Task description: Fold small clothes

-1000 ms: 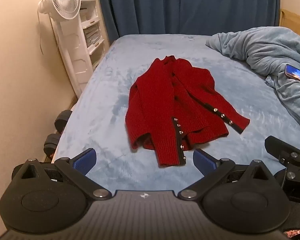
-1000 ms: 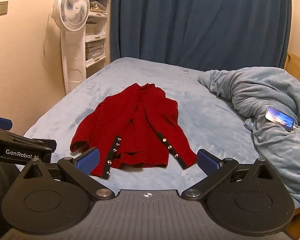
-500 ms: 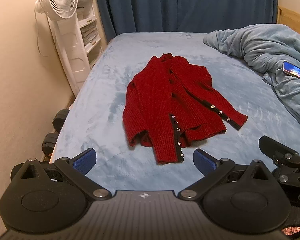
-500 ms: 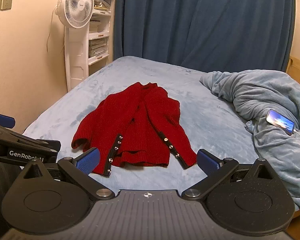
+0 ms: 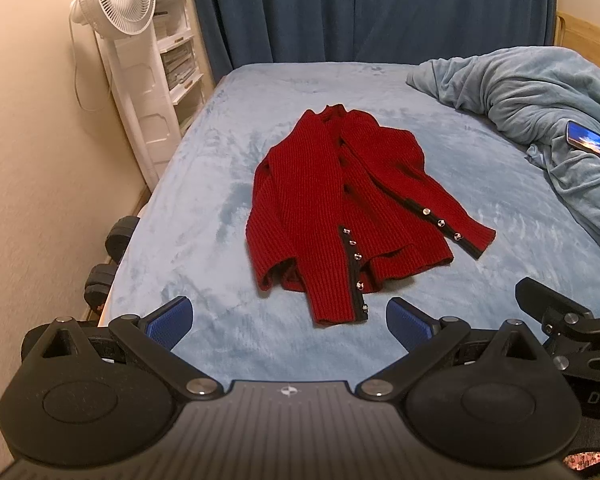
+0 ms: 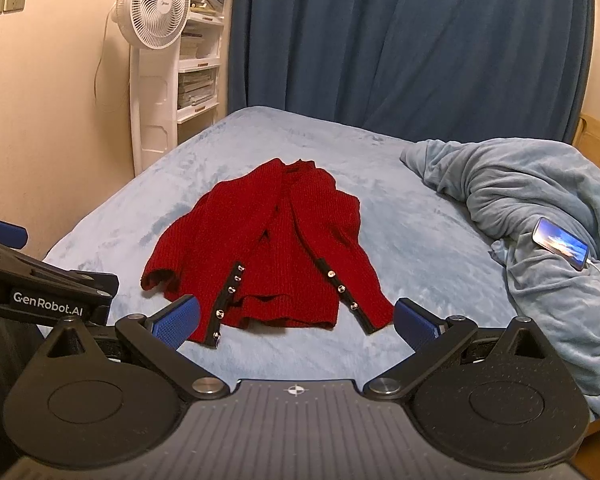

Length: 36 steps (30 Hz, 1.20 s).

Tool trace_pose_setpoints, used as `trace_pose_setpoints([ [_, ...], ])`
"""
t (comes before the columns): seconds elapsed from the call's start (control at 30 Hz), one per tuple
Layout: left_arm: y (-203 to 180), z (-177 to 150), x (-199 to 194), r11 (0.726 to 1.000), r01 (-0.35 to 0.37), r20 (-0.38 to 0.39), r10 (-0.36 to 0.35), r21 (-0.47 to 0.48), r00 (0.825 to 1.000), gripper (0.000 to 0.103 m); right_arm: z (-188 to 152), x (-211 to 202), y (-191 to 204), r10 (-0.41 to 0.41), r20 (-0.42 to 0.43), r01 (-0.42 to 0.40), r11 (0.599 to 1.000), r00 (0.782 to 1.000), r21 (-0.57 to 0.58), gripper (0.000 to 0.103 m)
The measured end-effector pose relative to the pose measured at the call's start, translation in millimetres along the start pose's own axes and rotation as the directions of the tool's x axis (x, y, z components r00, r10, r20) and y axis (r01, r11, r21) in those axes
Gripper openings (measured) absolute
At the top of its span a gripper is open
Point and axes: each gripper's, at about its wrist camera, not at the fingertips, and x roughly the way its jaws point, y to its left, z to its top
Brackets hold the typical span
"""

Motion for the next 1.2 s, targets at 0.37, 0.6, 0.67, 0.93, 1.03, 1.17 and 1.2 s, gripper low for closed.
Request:
trace_pose_setpoints([
  [0.37, -0.5, -1.5, 0.2, 1.000, 0.002, 0.002, -0.002, -0.001, 1.000, 0.103, -0.3, 1.6, 0.8, -0.005, -0.002, 0.005, 1.000, 1.000, -0.010, 0.102],
  [0.6, -0.3, -0.7, 0.2, 1.000, 0.000, 0.001, 0.000, 0.000, 1.000, 0.103, 0.2, 2.2, 0.6, -0.005, -0.004, 0.005, 1.000, 1.000, -0.015, 0.102],
  [0.67, -0.2, -1.5, 0.1, 1.000, 0.001, 0.000, -0.001, -0.001, 1.000, 0.103, 0.2, 2.2, 0.7, -0.006, -0.004, 0.006, 1.000, 1.000, -0.014, 0.102],
  [0.93, 0.0, -1.1, 0.1, 1.000, 0.001, 0.000, -0.001, -0.001, 1.000, 0.103, -0.4, 2.7, 0.3, -0.006, -0.007, 0.006, 1.000, 1.000, -0.016, 0.102],
  [1.03, 0.0, -1.0, 0.1, 1.000, 0.001, 0.000, -0.001, -0.001, 1.000, 0.103, -0.4, 3.1, 0.8, -0.006, -0.008, 0.006, 1.000, 1.000, -0.016, 0.102],
  [1.17, -0.2, -1.2, 0.1, 1.000, 0.001, 0.000, -0.001, -0.001, 1.000, 0.103, -2.2, 3.4, 1.3, -0.008, -0.011, 0.007, 1.000, 1.000, -0.017, 0.102],
  [1.2, 0.0, -0.6, 0.3, 1.000, 0.001, 0.000, -0.001, -0.002, 1.000, 0.103, -2.6, 3.7, 1.4, -0.007, -0.012, 0.007, 1.000, 1.000, -0.017, 0.102],
])
